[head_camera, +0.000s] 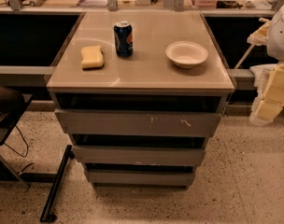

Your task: Open middle drawer

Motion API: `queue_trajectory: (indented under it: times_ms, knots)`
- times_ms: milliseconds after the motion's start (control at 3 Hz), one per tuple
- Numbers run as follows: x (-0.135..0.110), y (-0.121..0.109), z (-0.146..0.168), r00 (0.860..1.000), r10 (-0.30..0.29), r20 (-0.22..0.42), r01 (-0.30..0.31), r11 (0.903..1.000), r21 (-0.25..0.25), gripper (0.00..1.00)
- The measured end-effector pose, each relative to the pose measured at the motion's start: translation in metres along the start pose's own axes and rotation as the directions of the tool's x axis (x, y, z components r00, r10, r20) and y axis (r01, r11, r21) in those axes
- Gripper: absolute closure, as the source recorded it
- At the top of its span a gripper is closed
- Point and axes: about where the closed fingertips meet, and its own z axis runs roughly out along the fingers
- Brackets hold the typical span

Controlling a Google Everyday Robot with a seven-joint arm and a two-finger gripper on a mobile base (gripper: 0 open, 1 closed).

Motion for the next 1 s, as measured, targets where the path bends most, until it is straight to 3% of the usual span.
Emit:
queue_trajectory:
  times_ms: [667,1000]
  knots:
    - [0.009,0.011,0.013,1.000,0.029,0.011,-0.029,0.9996,-0.003,0.00]
    - [0.036,0.048,0.050,0.993,0.118,0.005,-0.117,0.9915,-0.057,0.00]
